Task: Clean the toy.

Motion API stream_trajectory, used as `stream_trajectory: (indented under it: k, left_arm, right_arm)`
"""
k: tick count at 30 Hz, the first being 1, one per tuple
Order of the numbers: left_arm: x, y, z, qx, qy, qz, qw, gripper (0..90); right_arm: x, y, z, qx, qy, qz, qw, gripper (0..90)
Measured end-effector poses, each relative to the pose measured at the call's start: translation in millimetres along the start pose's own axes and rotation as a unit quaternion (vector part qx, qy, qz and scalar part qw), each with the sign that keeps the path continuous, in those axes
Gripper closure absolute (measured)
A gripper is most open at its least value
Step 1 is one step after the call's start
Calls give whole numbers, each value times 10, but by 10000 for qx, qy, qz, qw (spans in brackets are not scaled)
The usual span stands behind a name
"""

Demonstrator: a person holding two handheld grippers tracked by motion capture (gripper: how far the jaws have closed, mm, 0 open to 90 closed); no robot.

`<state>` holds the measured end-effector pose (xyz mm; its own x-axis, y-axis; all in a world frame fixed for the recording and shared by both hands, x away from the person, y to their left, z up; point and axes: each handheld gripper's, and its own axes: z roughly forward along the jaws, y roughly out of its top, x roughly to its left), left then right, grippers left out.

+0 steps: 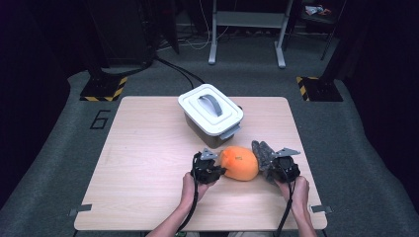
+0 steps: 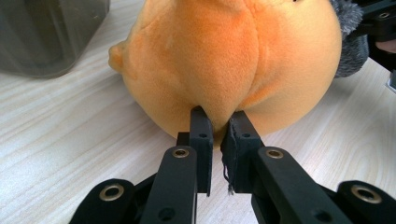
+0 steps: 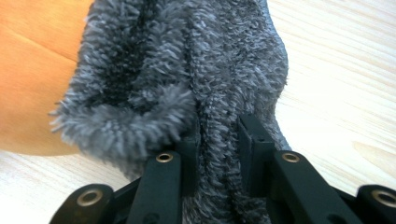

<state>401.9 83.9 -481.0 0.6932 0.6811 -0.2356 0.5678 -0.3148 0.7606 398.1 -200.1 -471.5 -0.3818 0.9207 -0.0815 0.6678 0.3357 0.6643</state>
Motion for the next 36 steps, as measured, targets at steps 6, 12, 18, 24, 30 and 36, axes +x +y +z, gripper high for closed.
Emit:
stream_trajectory:
  k: [6,12,18,24,30,36]
  left_arm:
    - [27,-24,-7,20,32,-51,10000,825]
    - [39,-35,-13,52,69,-63,9999,825]
    - [27,-24,-10,83,31,2,10000,825]
    - [9,-11,-5,54,21,1,10000,824]
    - [18,-16,-3,49,11,-20,10000,824]
    - [6,-27,-1,29,-31,-28,10000,824]
  right_arm:
    - [35,98,-296,-477,-50,-146,9987,722]
    - [245,253,-553,-854,27,-497,9951,721]
    - [426,368,-676,-1144,228,-740,9904,721]
    - [639,476,-604,-1168,638,-1030,9857,721]
    - [729,498,-417,-946,660,-1107,9871,721]
    - [593,455,-374,-863,654,-890,9901,721]
